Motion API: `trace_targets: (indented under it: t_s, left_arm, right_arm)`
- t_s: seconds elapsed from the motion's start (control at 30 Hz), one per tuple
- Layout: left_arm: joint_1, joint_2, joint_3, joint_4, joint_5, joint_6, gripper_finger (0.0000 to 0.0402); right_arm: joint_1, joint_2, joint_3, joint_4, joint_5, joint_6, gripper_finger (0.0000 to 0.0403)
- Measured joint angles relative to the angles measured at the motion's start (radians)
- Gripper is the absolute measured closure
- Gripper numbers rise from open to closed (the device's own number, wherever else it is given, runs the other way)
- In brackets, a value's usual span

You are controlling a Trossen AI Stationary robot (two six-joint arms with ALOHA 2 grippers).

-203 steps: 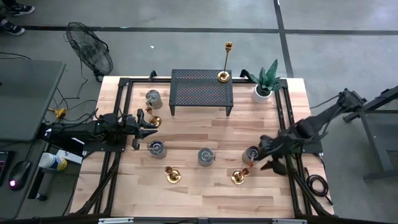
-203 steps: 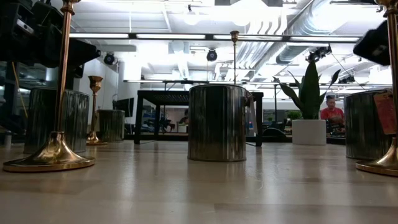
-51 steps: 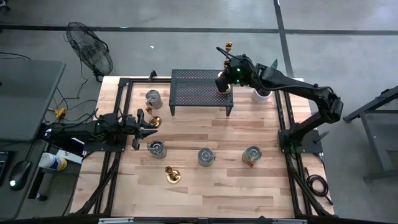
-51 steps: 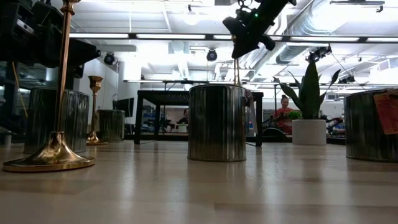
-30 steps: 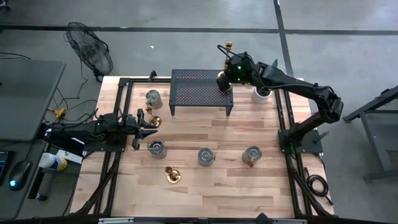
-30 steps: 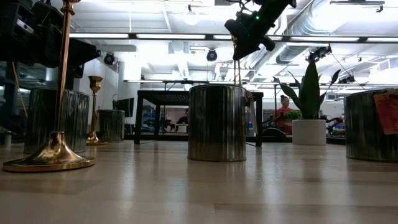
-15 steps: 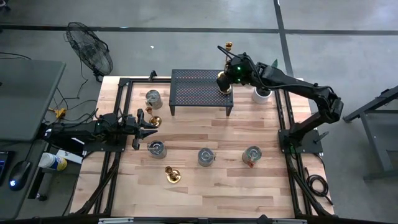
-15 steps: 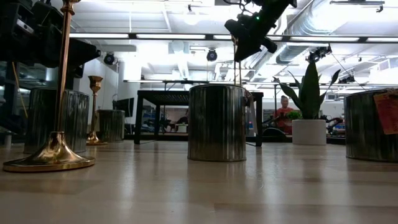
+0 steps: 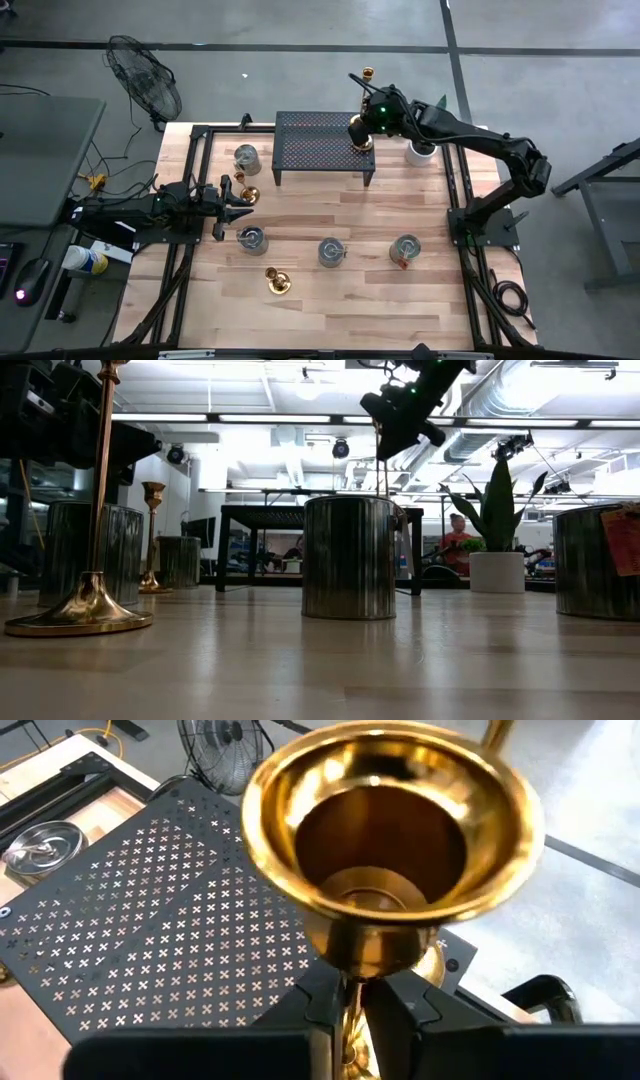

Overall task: Pick & Place candle stick holders
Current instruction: Put the gold candle holder on the shelf

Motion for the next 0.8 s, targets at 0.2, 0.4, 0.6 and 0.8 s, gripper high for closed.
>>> trace_targets:
  t_s: [0.2,0.4,0.6,0.8]
  left_arm:
    - [0.000,0.000,0.000,0.000,0.000,0.000,0.0330]
    - [0.000,0.000,0.000,0.000,0.000,0.000,0.0330]
    - [0.000,0.000,0.000,0.000,0.000,0.000,0.0330]
    - [0.000,0.000,0.000,0.000,0.000,0.000,0.0330]
  right_arm:
    - [0.000,0.009,0.000,0.012,-0.005,-0.001,0.0386]
    - [0.000,0.009,0.000,0.004,-0.006,0.001,0.0377]
    - [0.000,0.009,0.000,-0.003,-0.006,-0.003,0.0378]
    - [-0.001,0.009,0.000,-0.003,0.003,-0.009,0.0381]
